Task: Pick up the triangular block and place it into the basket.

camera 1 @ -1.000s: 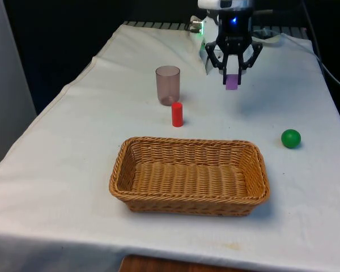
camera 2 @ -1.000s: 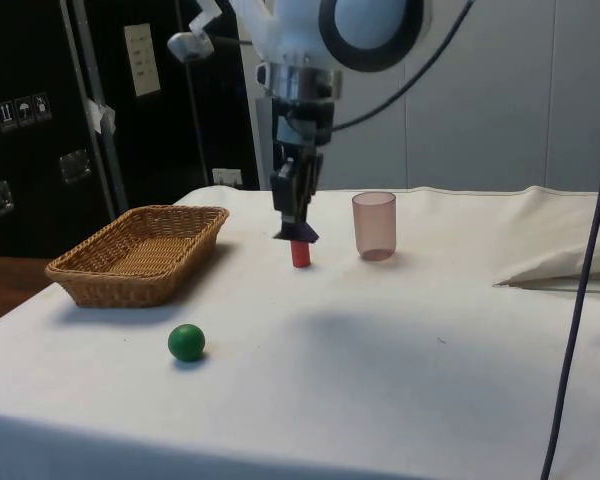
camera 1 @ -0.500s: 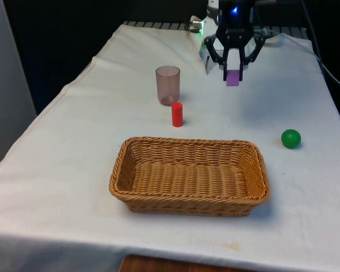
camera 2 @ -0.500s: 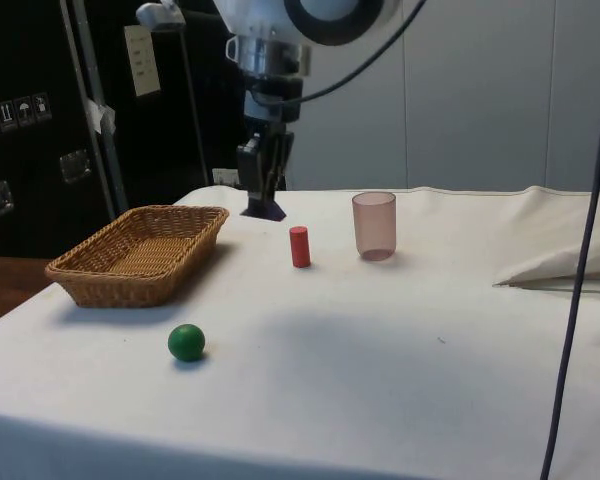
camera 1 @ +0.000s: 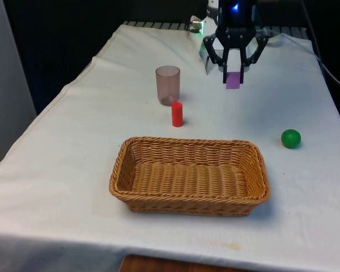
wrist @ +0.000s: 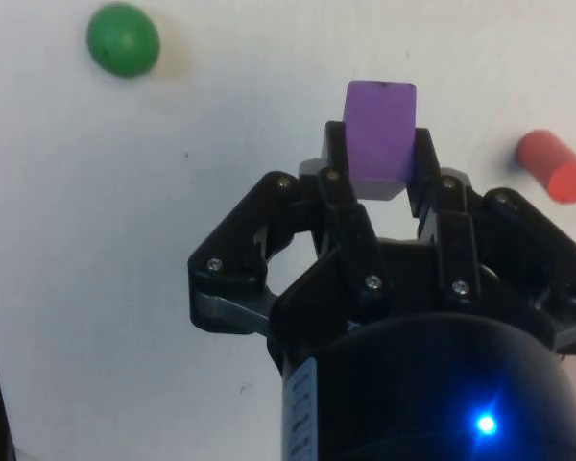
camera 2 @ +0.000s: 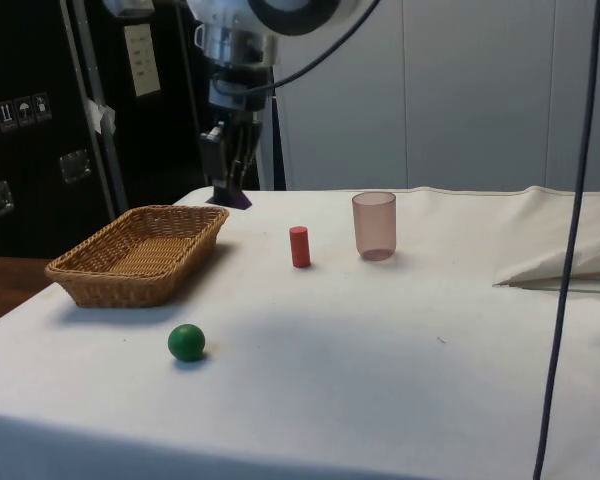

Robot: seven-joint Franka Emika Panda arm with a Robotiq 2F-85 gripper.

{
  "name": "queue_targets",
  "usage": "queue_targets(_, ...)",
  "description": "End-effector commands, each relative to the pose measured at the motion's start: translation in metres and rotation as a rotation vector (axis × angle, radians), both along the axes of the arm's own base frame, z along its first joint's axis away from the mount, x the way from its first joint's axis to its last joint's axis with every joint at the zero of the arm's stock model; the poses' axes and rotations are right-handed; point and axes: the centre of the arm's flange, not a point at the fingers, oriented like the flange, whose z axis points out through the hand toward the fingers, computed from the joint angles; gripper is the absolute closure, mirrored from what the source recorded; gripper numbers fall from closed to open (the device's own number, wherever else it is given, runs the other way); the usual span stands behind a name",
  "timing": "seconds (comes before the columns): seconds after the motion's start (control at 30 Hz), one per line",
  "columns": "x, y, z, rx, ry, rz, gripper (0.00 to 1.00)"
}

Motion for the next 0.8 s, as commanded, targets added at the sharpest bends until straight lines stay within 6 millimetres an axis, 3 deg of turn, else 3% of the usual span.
queue_targets(0.0, 0.007, 0.001, 0.0, 0.002, 0.005, -0.001, 0.67)
queue_targets(0.77, 0.082, -0.002, -0.001, -0.03, -0.033, -0.008, 0.67)
